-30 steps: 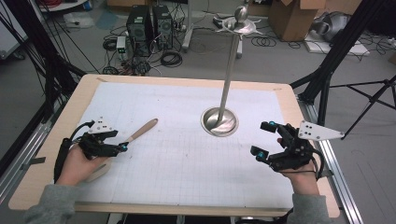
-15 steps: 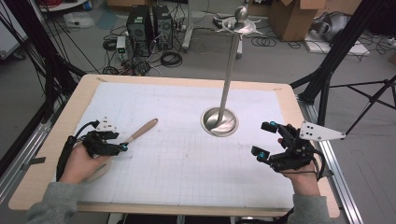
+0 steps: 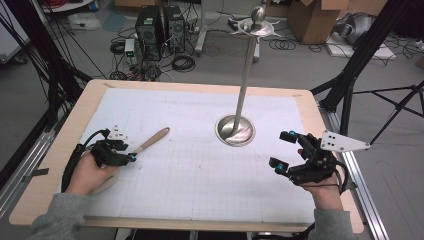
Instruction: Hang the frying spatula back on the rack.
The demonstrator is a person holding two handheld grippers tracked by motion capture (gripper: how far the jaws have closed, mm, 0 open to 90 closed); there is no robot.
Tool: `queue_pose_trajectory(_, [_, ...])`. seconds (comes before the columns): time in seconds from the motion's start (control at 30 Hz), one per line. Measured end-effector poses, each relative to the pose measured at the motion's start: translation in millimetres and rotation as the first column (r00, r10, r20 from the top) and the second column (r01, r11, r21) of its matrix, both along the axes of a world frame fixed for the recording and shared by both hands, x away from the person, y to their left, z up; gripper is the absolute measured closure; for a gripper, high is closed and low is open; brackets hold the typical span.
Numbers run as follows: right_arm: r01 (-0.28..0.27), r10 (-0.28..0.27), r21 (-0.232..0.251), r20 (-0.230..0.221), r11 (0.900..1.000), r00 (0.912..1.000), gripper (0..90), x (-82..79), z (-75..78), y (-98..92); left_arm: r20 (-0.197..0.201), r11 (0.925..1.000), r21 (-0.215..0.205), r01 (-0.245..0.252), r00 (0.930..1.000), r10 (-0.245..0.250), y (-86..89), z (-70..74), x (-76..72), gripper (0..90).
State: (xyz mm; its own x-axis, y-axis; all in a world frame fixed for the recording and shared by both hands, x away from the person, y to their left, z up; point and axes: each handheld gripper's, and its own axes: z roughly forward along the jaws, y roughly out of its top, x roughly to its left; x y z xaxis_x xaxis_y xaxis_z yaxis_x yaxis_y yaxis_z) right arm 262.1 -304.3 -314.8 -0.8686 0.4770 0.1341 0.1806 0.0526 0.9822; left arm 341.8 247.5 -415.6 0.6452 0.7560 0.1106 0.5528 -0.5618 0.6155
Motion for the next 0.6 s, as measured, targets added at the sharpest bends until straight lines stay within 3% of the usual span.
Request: queue_pose_trajectory(0.6, [-0.003,0.003,-0.002,-0.003,1.000,1.0000,4.8,-0.3,-0.5,0.3,-0.055,0.9989,0.037,0.029,0.9981,-0.027,-4.1,-4.2,4.4,59.5])
